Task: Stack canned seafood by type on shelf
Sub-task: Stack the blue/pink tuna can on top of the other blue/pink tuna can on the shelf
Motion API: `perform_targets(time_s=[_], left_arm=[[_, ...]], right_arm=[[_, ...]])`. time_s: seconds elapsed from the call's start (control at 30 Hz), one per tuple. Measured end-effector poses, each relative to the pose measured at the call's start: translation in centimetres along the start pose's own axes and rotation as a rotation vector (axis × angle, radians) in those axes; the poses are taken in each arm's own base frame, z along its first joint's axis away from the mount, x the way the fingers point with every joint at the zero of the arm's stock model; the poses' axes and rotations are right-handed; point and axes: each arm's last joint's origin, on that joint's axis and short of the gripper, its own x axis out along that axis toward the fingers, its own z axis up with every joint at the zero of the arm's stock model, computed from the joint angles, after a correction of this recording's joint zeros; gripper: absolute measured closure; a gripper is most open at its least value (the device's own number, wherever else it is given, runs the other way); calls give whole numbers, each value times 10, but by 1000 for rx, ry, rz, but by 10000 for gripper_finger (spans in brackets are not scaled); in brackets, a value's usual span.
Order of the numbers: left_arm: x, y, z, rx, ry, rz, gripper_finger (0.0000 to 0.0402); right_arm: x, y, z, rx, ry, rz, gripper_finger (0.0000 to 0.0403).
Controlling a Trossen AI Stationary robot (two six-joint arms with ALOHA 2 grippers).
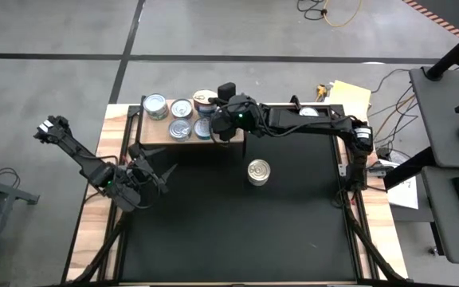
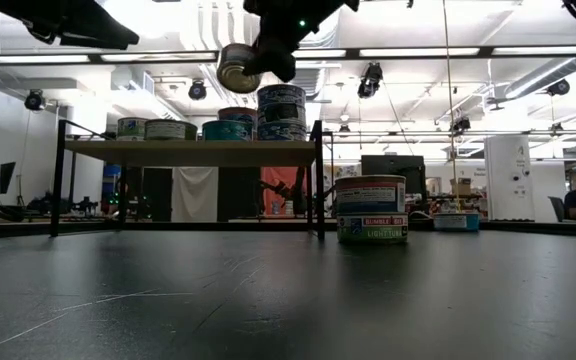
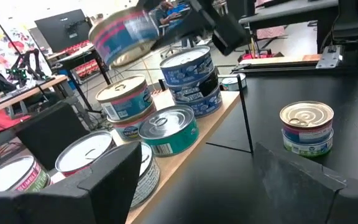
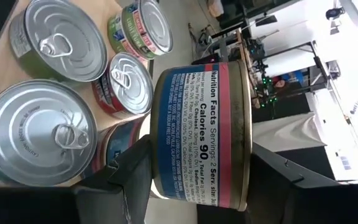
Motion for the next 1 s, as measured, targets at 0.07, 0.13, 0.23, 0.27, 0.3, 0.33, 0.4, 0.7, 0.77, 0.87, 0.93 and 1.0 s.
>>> perform_targets(time_s=[0.07, 0.13, 0.23, 0.27, 0.3, 0.33, 0.4, 0.7, 0.77, 0.87, 0.93, 1.0], left_arm=[[0, -1, 3, -4, -6, -2, 106], [0, -2, 6, -27, -13, -5, 106], [0, -4, 11, -90, -23, -11, 106], [0, -5, 12, -116, -26, -14, 106], [0, -6, 12, -137, -27, -15, 106], [0, -7, 13, -158, -28, -17, 106], [1, -9, 12, -174, -27, -17, 106], [2, -17, 9, 65, 7, -107, 106], [2, -18, 10, 110, 11, -145, 106], [1, -18, 11, 133, 2, -132, 106], [2, -17, 12, 131, -3, -111, 106], [1, -17, 12, 122, -4, -108, 106]], right_arm=[[2, 1, -1, -15, 5, 2, 209], [3, 1, -2, -41, 19, -5, 211], [3, 0, -3, -95, 44, -18, 214], [3, 0, -4, -113, 48, -20, 214], [3, 0, -4, -129, 49, -21, 214], [3, -1, -4, -143, 50, -21, 213], [3, -1, -4, -147, 51, -21, 210], [-7, -32, 10, -36, 2, -98, 216], [-14, -45, 15, 39, 1, -95, 213], [-21, -60, 22, 172, -8, -62, 207], [-24, -65, 25, 227, -19, -4, 207], [-23, -68, 28, 252, -24, 35, 212]])
